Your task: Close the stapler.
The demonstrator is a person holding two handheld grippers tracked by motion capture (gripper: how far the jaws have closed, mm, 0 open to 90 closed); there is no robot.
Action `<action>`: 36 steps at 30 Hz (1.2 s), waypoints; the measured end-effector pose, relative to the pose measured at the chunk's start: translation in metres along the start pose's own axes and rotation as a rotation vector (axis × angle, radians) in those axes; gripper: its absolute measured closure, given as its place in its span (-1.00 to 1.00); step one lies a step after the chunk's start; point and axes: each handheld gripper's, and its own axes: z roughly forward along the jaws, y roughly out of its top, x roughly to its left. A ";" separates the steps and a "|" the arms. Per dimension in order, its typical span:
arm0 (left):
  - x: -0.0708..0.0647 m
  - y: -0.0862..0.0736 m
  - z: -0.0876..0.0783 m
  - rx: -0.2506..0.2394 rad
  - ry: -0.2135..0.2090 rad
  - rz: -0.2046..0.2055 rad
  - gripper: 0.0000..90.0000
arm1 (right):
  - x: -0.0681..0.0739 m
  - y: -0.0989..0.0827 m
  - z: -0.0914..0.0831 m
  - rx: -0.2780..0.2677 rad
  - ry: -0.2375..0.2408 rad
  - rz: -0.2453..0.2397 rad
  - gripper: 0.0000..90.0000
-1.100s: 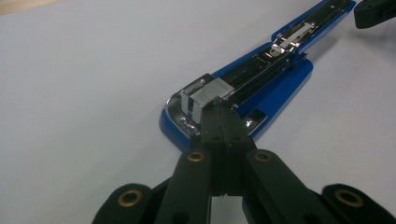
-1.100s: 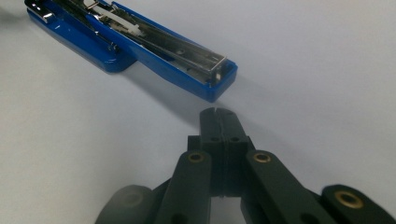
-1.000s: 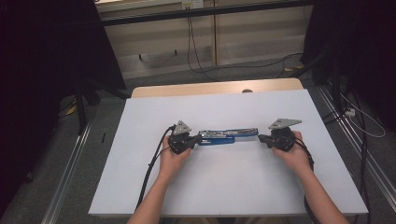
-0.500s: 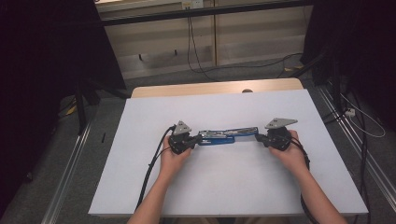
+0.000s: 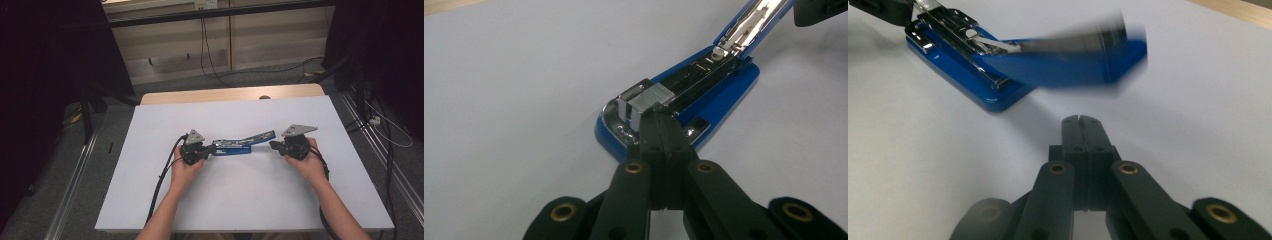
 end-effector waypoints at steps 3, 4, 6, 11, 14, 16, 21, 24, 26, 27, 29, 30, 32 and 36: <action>-0.002 0.000 0.000 0.004 -0.003 -0.005 1.00 | 0.002 0.001 0.000 -0.003 0.005 -0.008 1.00; -0.001 0.000 0.000 -0.003 0.000 -0.001 1.00 | 0.002 0.001 0.000 -0.001 0.005 -0.013 1.00; 0.000 0.000 -0.001 0.005 -0.002 0.002 1.00 | 0.003 0.001 0.001 -0.002 0.009 -0.016 1.00; -0.001 0.000 -0.001 0.004 -0.024 -0.016 1.00 | 0.006 0.001 0.003 0.002 0.021 -0.019 1.00; -0.002 0.001 -0.003 -0.011 -0.041 -0.041 1.00 | 0.009 0.000 0.002 -0.009 0.037 -0.007 1.00; -0.002 0.001 -0.005 -0.017 -0.057 -0.058 0.96 | 0.010 0.000 0.001 -0.020 0.051 0.011 0.92; -0.003 0.004 -0.013 -0.037 -0.077 -0.077 0.56 | 0.016 -0.002 -0.006 -0.036 0.055 0.046 0.53; -0.003 0.006 -0.021 -0.051 -0.091 -0.094 0.21 | 0.022 -0.003 -0.012 -0.046 0.066 0.049 0.29; -0.002 0.006 -0.027 -0.071 -0.096 -0.109 0.06 | 0.026 -0.004 -0.014 -0.057 0.073 0.060 0.18; -0.001 0.006 -0.031 -0.082 -0.097 -0.116 -0.02 | 0.028 -0.005 -0.016 -0.064 0.079 0.066 0.11; 0.000 0.005 -0.038 -0.089 -0.094 -0.112 -0.14 | 0.032 -0.007 -0.017 -0.069 0.088 0.068 0.03; 0.001 0.005 -0.041 -0.087 -0.089 -0.107 -0.18 | 0.035 -0.008 -0.019 -0.065 0.092 0.056 0.01; 0.001 0.004 -0.048 -0.085 -0.082 -0.107 -0.26 | 0.039 -0.009 -0.021 -0.058 0.087 0.045 -0.09; 0.003 0.000 -0.058 -0.088 -0.069 -0.119 -0.41 | 0.043 -0.013 -0.028 -0.068 0.087 0.057 -0.18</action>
